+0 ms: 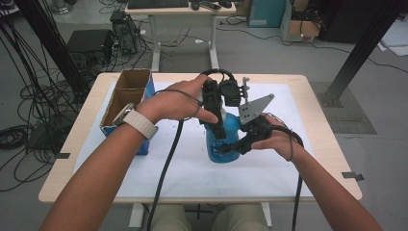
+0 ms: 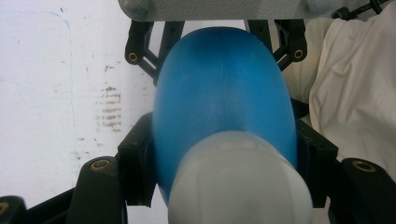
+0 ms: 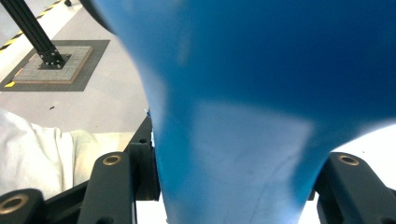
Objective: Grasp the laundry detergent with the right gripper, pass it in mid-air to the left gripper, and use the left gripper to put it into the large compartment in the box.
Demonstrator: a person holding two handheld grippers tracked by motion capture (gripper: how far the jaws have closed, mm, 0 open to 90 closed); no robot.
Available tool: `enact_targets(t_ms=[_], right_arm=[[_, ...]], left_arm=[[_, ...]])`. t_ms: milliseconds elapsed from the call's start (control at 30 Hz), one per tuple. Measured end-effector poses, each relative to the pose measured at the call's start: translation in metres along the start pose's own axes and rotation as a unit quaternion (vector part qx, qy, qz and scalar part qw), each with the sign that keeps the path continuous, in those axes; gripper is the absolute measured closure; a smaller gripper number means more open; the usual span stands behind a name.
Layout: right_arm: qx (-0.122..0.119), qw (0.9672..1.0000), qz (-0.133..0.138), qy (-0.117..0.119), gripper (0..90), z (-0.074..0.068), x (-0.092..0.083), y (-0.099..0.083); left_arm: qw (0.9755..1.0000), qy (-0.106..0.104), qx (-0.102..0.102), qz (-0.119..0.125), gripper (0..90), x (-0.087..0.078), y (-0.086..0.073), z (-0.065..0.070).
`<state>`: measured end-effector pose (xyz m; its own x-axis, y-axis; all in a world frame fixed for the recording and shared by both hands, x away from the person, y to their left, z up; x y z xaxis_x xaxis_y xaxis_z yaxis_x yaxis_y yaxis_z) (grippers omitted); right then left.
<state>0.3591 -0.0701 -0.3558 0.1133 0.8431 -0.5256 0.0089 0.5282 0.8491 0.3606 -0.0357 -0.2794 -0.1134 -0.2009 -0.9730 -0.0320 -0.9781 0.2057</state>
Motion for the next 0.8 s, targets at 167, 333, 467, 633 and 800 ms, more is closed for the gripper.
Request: enact_targets(t_ms=[167, 333, 467, 633, 800], right_arm=[[-0.001, 1.0, -0.001, 0.001, 43.5, 0.0002, 0.0, 0.0002], [-0.001, 1.0, -0.001, 0.0, 43.4, 0.0004, -0.0001, 0.0004], [-0.001, 1.0, -0.002, 0.0, 43.4, 0.0005, -0.0003, 0.0003], [-0.001, 1.0, -0.002, -0.001, 43.4, 0.0007, -0.0003, 0.0003], [0.0, 1.0, -0.002, 0.001, 43.4, 0.0004, -0.0001, 0.0003]], left_arm=[[1.0, 0.0, 0.0, -0.001, 37.3, -0.0002, -0.0002, -0.0002], [1.0, 0.002, 0.002, -0.001, 37.4, -0.0007, -0.0002, -0.0008], [1.0, 0.001, 0.003, -0.001, 37.4, -0.0006, 0.0, -0.0009], [1.0, 0.002, 0.007, -0.003, 37.3, -0.0008, 0.0, -0.0015], [1.0, 0.002, 0.007, -0.004, 37.3, -0.0007, -0.0002, -0.0017]])
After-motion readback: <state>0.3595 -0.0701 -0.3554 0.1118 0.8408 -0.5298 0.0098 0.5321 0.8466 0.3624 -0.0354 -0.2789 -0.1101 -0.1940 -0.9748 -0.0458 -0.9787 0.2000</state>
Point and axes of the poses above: each handheld gripper's, and its own axes: x roughly forward along the jaws, y roughly out of its top, z roughly to its right, the point moved 10 cm from there along x, roughly forward along the jaws, and after that the axes turned 7 degrees about -y, right-handed, at the moved point
